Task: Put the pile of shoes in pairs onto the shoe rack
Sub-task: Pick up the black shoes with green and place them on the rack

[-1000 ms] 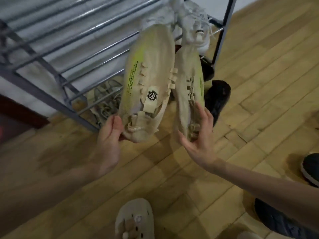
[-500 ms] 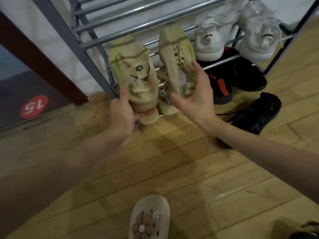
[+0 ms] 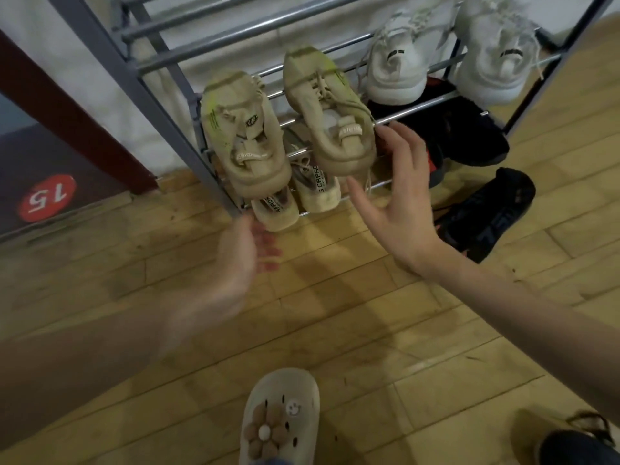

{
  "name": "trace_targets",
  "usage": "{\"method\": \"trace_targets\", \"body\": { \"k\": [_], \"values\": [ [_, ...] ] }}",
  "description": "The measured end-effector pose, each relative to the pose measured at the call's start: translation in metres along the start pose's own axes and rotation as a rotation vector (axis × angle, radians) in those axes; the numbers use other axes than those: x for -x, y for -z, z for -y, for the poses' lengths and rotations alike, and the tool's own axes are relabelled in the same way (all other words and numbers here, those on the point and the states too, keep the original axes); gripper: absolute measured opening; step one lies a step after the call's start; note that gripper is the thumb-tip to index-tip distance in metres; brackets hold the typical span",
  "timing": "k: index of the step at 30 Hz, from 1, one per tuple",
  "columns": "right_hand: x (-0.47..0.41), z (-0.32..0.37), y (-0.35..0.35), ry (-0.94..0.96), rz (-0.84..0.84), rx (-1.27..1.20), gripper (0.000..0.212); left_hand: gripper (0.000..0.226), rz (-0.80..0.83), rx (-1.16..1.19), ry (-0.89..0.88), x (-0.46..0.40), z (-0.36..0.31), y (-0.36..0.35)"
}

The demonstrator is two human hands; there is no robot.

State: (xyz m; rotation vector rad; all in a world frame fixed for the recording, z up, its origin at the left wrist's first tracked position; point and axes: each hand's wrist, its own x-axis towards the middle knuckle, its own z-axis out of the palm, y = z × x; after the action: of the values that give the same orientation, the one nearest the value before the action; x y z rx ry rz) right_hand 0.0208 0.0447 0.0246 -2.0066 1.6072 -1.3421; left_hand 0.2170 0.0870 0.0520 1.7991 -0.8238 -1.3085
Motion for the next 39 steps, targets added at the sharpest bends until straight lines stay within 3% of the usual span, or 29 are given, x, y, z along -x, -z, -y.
{"method": "trace_targets", "body": {
  "k": [3, 6, 10, 17, 22, 25, 30, 39],
  "values": [
    [0.038, -0.030, 0.023, -0.078, 0.060, 0.074, 0.051, 0.014, 0.259, -0.377, 0.041, -0.008, 0.026, -0.018],
    [0.070, -0.061, 0.052, -0.251, 0.136, 0.161, 0.050, 0.009, 0.423, -0.618, -0.046, -0.020, 0.032, -0.049],
    [0.096, -0.093, 0.102, -0.470, 0.141, 0.267, 0.050, 0.023, 0.583, -0.759, -0.154, -0.031, 0.036, -0.101],
    [0.154, -0.119, 0.196, -0.769, -0.023, 0.406, 0.041, 0.007, 0.932, -0.968, -0.434, 0.002, 0.051, -0.199],
    [0.206, -0.115, 0.242, -0.957, -0.113, 0.516, 0.043, 0.010, 1.159, -1.177, -0.661, 0.040, 0.069, -0.243],
    [0.238, -0.112, 0.257, -1.039, -0.126, 0.580, 0.045, 0.021, 1.293, -1.217, -0.749, 0.062, 0.085, -0.257],
    [0.273, -0.105, 0.260, -1.153, -0.096, 0.596, 0.046, 0.064, 1.461, -1.238, -1.025, 0.089, 0.106, -0.273],
    [0.301, -0.104, 0.268, -1.362, -0.255, 0.542, 0.046, 0.085, 1.568, -1.194, -1.143, 0.127, 0.142, -0.316]
  ]
}}
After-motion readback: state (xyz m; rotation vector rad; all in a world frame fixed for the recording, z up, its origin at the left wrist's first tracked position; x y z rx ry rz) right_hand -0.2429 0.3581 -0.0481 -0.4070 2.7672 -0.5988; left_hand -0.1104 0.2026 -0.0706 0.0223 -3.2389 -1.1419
